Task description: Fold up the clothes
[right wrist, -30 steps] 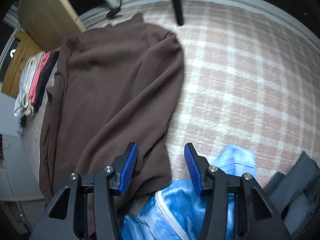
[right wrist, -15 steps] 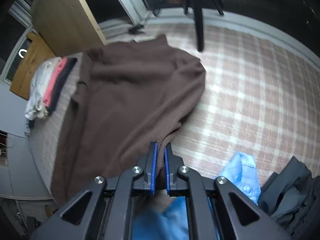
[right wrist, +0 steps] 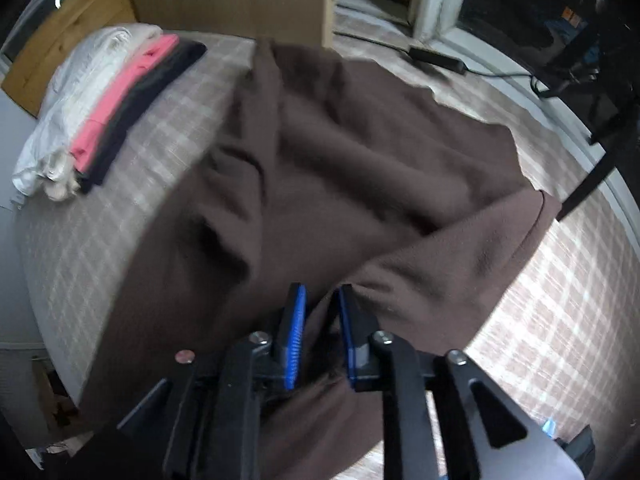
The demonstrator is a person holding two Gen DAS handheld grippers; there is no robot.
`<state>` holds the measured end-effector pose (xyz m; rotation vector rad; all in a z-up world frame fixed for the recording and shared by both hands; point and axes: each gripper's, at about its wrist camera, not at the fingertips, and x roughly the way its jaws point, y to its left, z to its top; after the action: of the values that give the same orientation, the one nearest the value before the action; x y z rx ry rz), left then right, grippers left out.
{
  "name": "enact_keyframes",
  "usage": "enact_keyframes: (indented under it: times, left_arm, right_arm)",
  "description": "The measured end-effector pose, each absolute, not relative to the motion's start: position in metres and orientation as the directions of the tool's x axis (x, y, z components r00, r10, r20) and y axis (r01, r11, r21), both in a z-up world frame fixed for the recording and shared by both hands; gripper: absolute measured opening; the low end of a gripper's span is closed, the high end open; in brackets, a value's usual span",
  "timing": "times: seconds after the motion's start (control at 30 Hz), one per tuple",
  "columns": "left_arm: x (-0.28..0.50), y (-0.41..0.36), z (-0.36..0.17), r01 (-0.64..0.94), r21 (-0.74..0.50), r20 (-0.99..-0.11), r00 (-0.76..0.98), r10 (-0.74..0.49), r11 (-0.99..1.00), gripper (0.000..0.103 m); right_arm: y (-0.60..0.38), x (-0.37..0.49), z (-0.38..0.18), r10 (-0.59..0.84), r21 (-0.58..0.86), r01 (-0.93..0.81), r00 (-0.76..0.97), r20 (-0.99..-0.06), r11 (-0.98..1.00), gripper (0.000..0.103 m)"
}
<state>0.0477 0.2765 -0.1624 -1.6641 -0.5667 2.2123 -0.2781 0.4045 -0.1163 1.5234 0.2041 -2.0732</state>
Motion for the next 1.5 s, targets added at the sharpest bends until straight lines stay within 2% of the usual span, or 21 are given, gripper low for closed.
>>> enact_keyframes:
  times: [0.03,0.1,0.27,0.47,0.63,0.7,0.73,0.83,0.93,1.13,1.3,1.43,1.5]
  left_arm:
    - [0.049,0.271,-0.157,-0.015,-0.48,-0.841,-0.278,0.465,-0.877,0.007]
    - [0.054,0.264,-0.147,-0.03,-0.46,-0.848,-0.281,0.449,-0.887,0.007]
    - [0.052,0.275,-0.121,-0.13,-0.446,-0.837,-0.291,0.464,-0.886,0.007]
    - [0.021,0.323,-0.142,-0.26,-0.432,-0.835,-0.248,0.492,-0.864,0.007]
    - [0.02,0.33,-0.178,-0.27,-0.42,-0.86,-0.187,0.475,-0.867,0.007]
    - [0.023,0.329,-0.177,-0.268,-0.428,-0.863,-0.164,0.479,-0.863,0.007]
    - [0.025,0.325,-0.172,-0.272,-0.423,-0.867,-0.155,0.473,-0.865,0.007]
    - [0.034,0.289,-0.14,-0.238,-0.352,-0.888,-0.222,0.403,-0.905,0.008]
    - [0.039,0.242,-0.113,-0.181,-0.269,-0.9,-0.303,0.314,-0.946,0.008]
    - [0.009,0.19,-0.114,-0.186,-0.157,-0.906,-0.363,0.216,-0.97,0.008]
    - [-0.033,0.208,-0.136,-0.366,-0.169,-0.889,-0.344,0.302,-0.915,0.008]
    - [-0.044,0.229,-0.177,-0.488,-0.21,-0.906,-0.228,0.356,-0.847,0.008]
    - [-0.037,0.231,-0.174,-0.547,-0.239,-0.888,-0.211,0.408,-0.803,0.008]
  right_arm:
    - [0.396,-0.279,-0.117,-0.342,0.195,0.522,-0.202,-0.918,-0.831,0.029]
    - [0.386,-0.278,-0.116,-0.35,0.197,0.531,-0.203,-0.914,-0.824,0.033]
    - [0.438,-0.249,-0.098,-0.367,0.183,0.5,-0.299,-0.881,-0.847,0.033]
    - [0.447,-0.249,-0.136,-0.303,0.135,0.465,-0.308,-0.902,-0.875,0.033]
    - [0.419,-0.253,-0.178,-0.309,0.145,0.516,-0.249,-0.918,-0.845,0.033]
    - [0.408,-0.249,-0.194,-0.267,0.091,0.552,-0.248,-0.931,-0.829,0.033]
    - [0.406,-0.244,-0.192,-0.256,0.063,0.571,-0.265,-0.93,-0.819,0.033]
    - [0.414,-0.228,-0.173,-0.267,0.079,0.57,-0.253,-0.93,-0.818,0.033]
    - [0.418,-0.185,-0.177,-0.278,0.108,0.543,-0.242,-0.93,-0.833,0.033]
    - [0.427,-0.101,-0.186,-0.301,0.163,0.487,-0.22,-0.928,-0.858,0.033]
    - [0.434,-0.03,-0.194,-0.321,0.208,0.437,-0.203,-0.925,-0.875,0.033]
    - [0.426,0.007,-0.191,-0.254,0.156,0.418,-0.192,-0.948,-0.895,0.035]
    - [0.429,0.011,-0.179,-0.24,0.151,0.376,-0.203,-0.949,-0.914,0.035]
